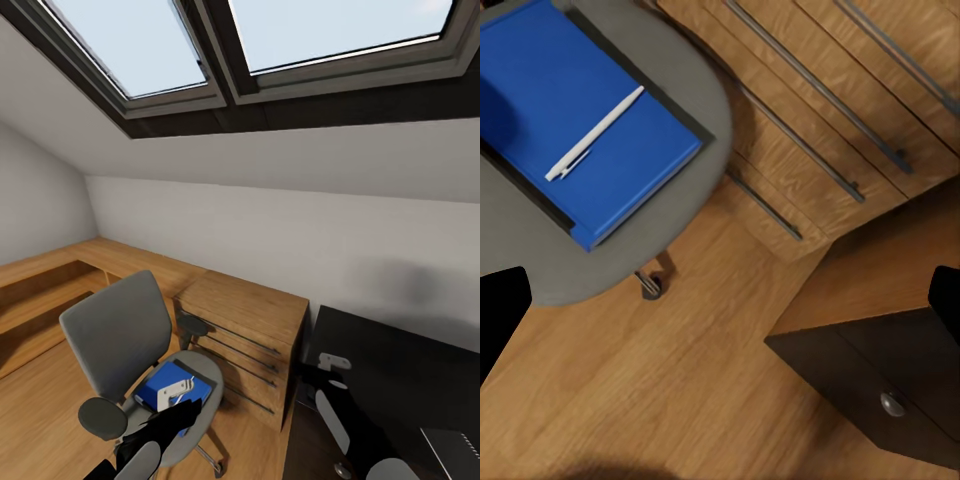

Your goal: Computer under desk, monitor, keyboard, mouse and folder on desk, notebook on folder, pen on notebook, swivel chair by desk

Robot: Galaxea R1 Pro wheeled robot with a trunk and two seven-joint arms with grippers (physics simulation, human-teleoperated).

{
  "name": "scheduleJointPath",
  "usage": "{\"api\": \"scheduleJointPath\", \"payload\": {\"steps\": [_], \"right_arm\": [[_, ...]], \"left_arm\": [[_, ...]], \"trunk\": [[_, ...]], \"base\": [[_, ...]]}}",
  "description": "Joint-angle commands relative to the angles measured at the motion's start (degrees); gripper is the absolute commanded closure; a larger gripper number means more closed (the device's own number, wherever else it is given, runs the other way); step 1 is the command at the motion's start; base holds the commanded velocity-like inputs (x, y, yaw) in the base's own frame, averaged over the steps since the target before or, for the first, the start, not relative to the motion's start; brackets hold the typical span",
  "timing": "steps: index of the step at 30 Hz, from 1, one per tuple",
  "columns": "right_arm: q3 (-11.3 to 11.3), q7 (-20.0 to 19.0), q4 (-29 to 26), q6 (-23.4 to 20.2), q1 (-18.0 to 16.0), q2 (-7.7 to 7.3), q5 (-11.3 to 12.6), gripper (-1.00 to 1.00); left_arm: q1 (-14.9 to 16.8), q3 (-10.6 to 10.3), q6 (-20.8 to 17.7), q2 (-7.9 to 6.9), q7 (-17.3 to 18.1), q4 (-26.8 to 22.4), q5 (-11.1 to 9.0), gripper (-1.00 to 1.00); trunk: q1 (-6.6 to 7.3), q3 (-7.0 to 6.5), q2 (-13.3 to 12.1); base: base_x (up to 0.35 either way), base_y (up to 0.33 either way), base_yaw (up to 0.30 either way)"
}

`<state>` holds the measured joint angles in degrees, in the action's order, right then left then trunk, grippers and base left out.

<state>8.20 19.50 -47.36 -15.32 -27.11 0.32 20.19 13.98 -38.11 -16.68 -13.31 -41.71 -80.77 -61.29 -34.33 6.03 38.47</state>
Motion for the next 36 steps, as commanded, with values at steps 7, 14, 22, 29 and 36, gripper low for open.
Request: {"api": "scheduleJointPath", "payload": {"steps": [7, 14, 22, 29, 36], "right_arm": [[0.2, 2.3, 1.3, -0.2, -0.1, -0.08, 0.5, -1.0], [0.1, 2.6, 7.0, 0.6, -0.4, -0.14, 0.4, -1.0], [0.1, 2.6, 10.7, 2.3, -0.7, -0.14, 0.0, -1.0], [0.1, 2.4, 17.9, 5.5, -3.3, -0.08, -1.0, -1.0], [0.1, 2.3, 23.6, 8.0, -6.2, -0.12, -1.2, -1.0]], "left_arm": [[0.1, -0.2, -0.1, -0.05, -0.3, -0.2, -0.2, -1.0], [0.1, -1.1, -0.1, -0.05, -0.3, -0.3, -0.2, -1.0], [0.1, -1.4, -0.1, 0.02, -0.1, -0.2, -0.3, -1.0], [0.1, -1.6, -0.1, 0.04, -0.2, -0.2, -0.3, -1.0], [0.1, -1.7, -0.1, 0.04, -0.2, -0.2, -0.3, -1.0]], "trunk": [[-0.02, 0.11, 0.1], [-0.02, 0.11, 0.1], [-0.02, 0.11, 0.1], [-0.02, 0.11, 0.1], [-0.02, 0.11, 0.1]], "base": [[0.001, 0.0, 0.0], [0.203, 0.078, 0.0], [0.07, 0.022, 0.0], [0.117, 0.003, 0.0], [0.206, 0.001, 0.0]]}}
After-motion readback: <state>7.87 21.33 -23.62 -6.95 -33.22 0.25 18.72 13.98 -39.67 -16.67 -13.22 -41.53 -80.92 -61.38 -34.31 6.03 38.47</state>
